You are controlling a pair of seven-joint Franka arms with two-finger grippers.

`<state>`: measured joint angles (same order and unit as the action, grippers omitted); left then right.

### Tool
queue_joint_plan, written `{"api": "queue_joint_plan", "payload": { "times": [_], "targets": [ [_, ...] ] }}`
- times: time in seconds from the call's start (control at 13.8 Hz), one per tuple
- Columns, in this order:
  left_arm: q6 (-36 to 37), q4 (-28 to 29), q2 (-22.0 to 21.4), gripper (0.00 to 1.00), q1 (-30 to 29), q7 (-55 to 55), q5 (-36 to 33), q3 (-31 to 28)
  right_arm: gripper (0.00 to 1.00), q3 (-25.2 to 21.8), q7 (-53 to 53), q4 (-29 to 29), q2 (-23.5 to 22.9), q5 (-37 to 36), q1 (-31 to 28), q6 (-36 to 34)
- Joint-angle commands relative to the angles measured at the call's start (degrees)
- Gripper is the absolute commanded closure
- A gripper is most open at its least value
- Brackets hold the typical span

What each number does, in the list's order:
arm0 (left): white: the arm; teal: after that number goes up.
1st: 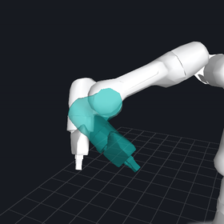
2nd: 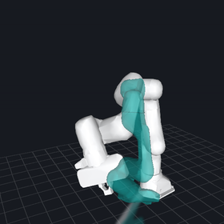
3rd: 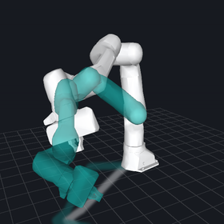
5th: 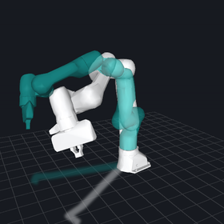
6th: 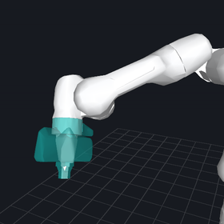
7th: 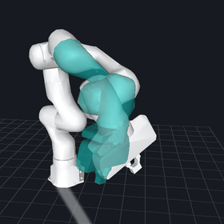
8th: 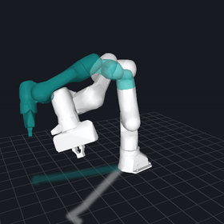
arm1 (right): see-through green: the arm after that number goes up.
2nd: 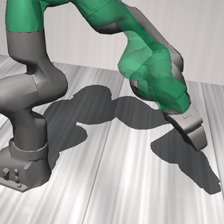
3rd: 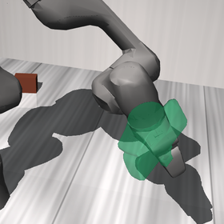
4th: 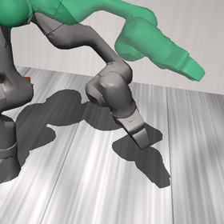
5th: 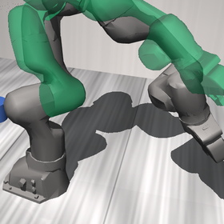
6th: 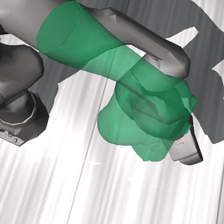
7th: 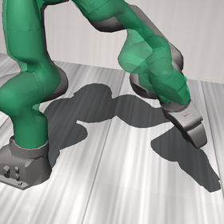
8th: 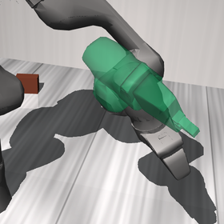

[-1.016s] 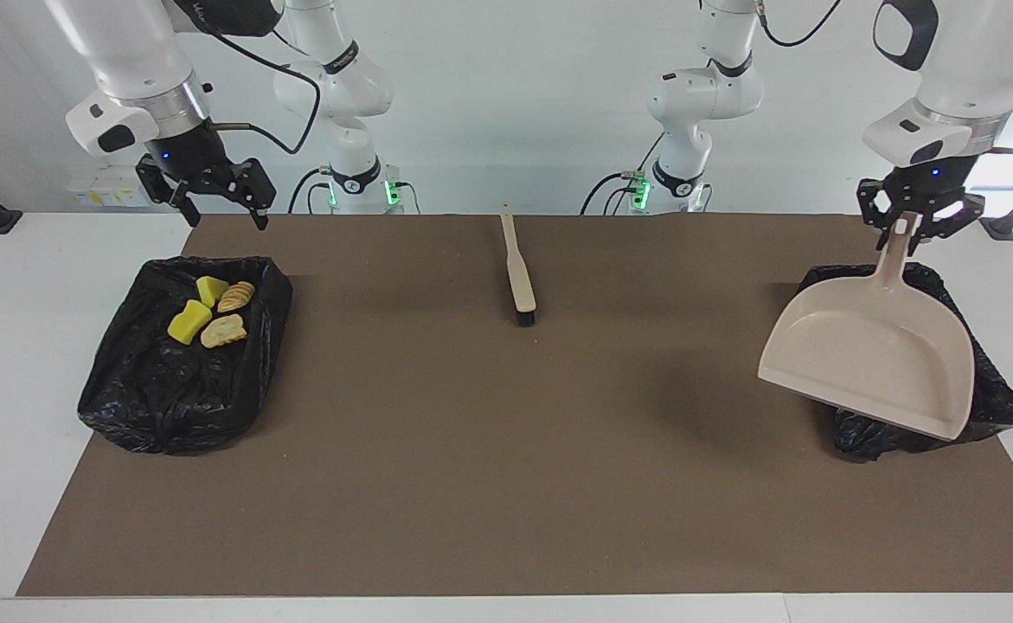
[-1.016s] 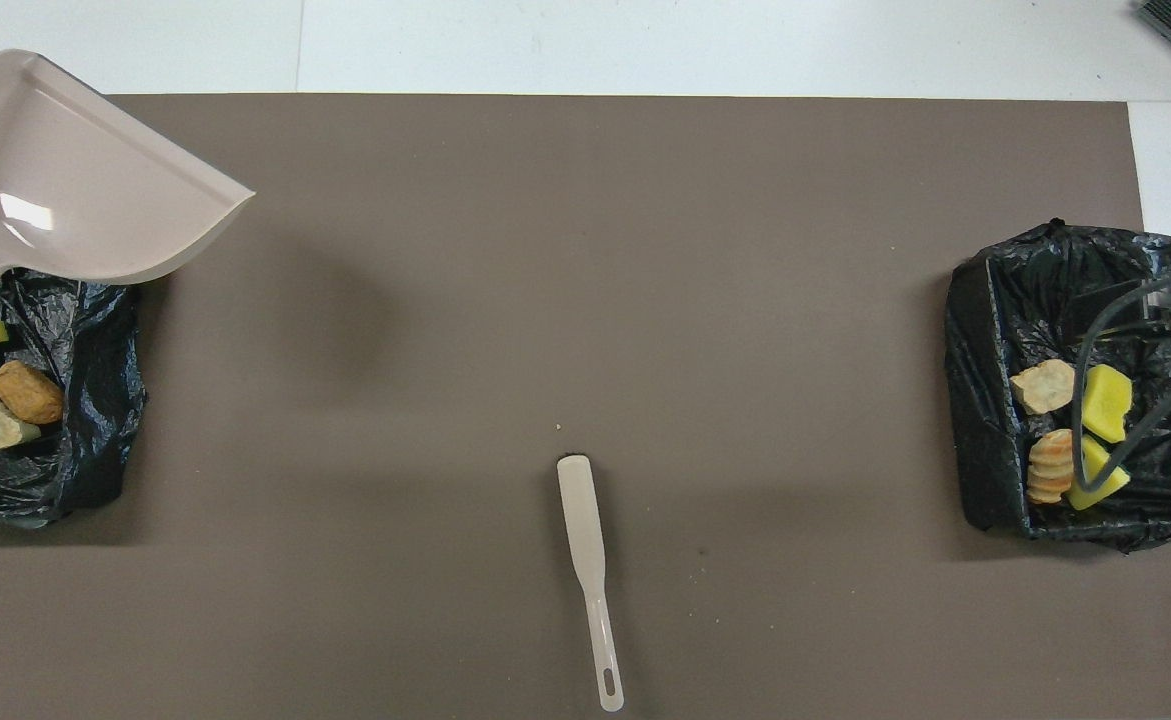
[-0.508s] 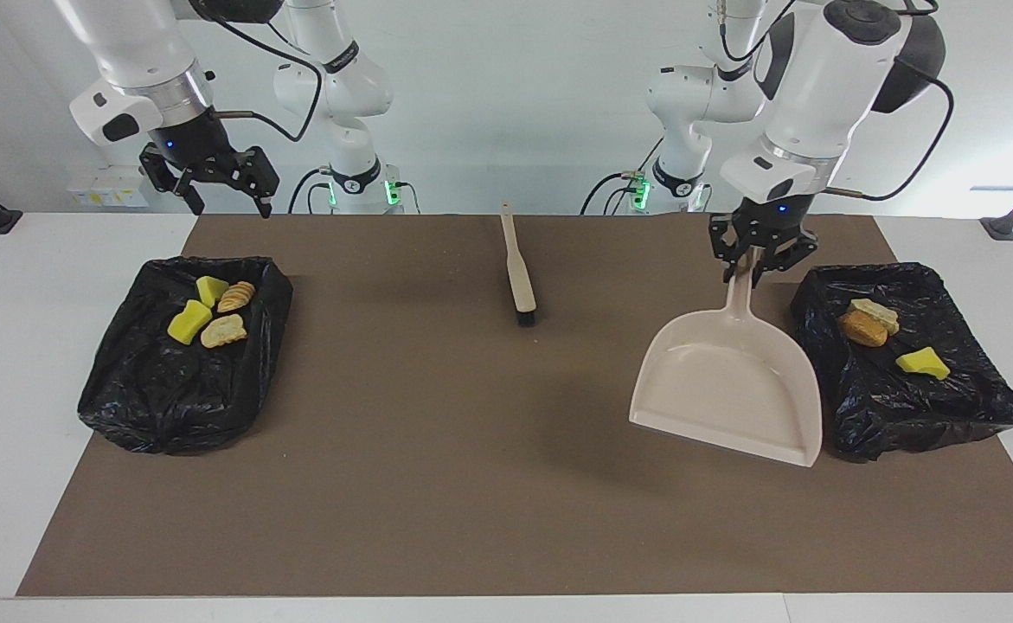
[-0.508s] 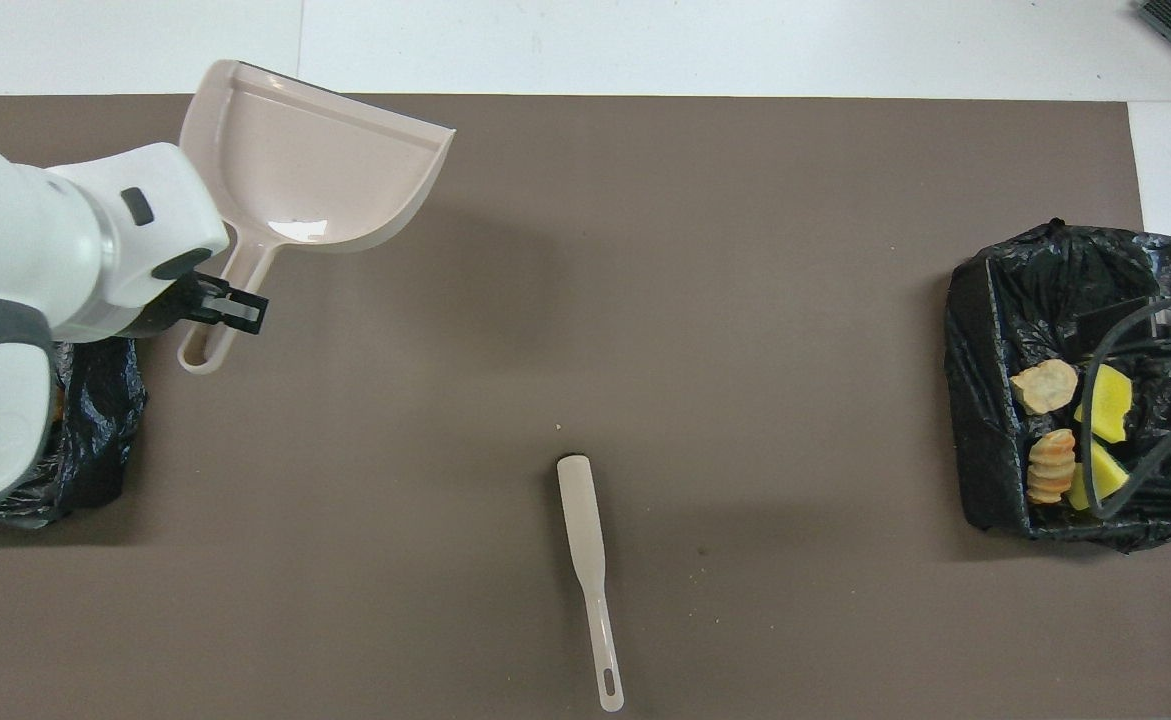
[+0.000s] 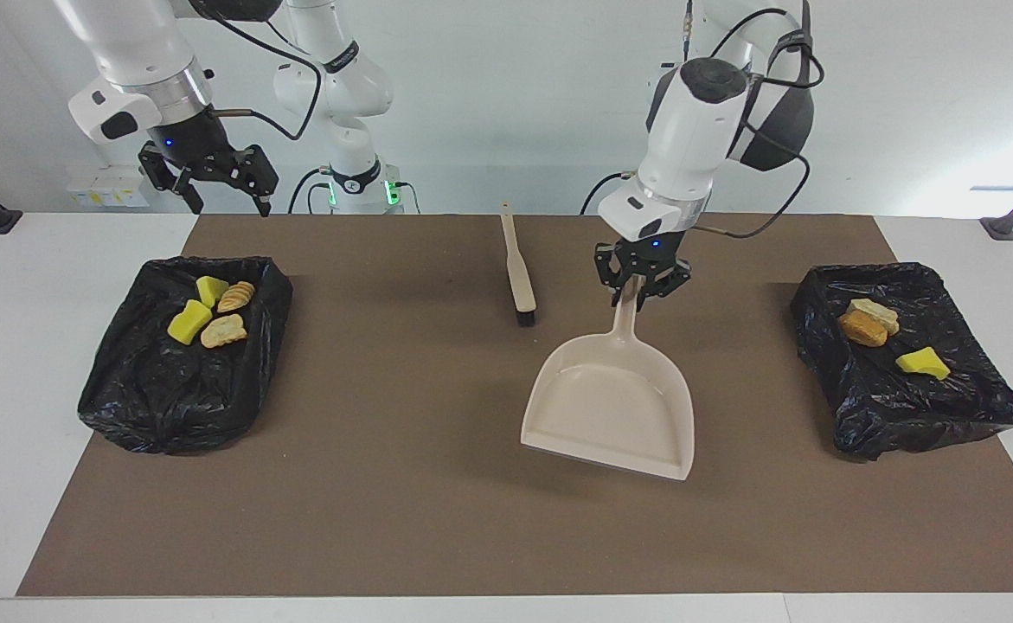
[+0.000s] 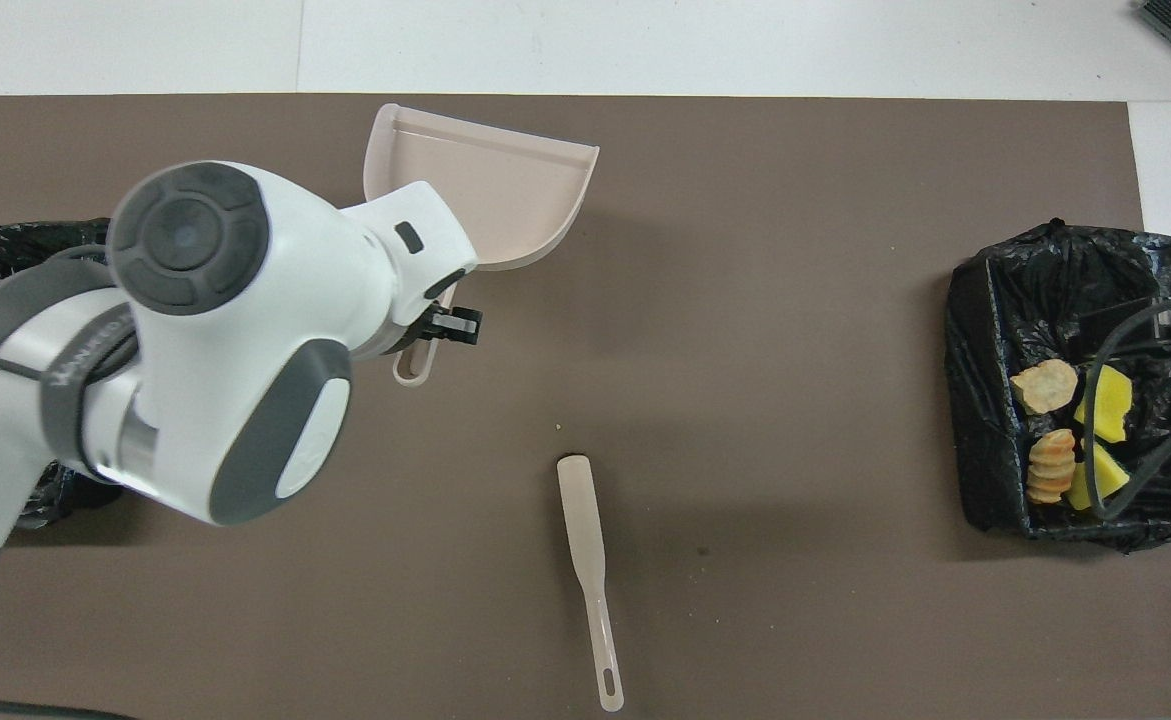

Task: Sweep and dump trash in bin
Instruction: 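Carry the empty dustpan back to the table center with the left gripper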

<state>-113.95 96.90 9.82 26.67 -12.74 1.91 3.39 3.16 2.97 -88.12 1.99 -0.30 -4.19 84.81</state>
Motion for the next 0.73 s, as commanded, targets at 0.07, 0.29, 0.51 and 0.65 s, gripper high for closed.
{"api": "queue_joint_plan", "payload": {
  "times": [0.07,0.29,0.51,0.65],
  "targets": [
    [-5.4,0.39,5.64,1.0,5.31,-6.76,0.73,-1.19,0.0,0.27,0.73,-0.56,0.91,1.09,-0.82,-1.14],
    [-9.52,1.8,7.93,1.0,7.86,-13.88,0.73,-1.19,0.0,0.18,0.73,-0.65,1.0,1.0,-0.82,-1.14],
    [-10.06,3.47,8.37,1.0,9.01,-16.25,0.91,-1.1,0.0,0.18,0.81,-0.65,1.0,1.0,-0.91,-1.23],
    [-12.24,3.99,8.63,1.0,9.27,-23.97,3.7,-1.1,0.0,0.18,0.81,-0.65,1.0,1.0,-0.91,-1.4]
  ]
}}
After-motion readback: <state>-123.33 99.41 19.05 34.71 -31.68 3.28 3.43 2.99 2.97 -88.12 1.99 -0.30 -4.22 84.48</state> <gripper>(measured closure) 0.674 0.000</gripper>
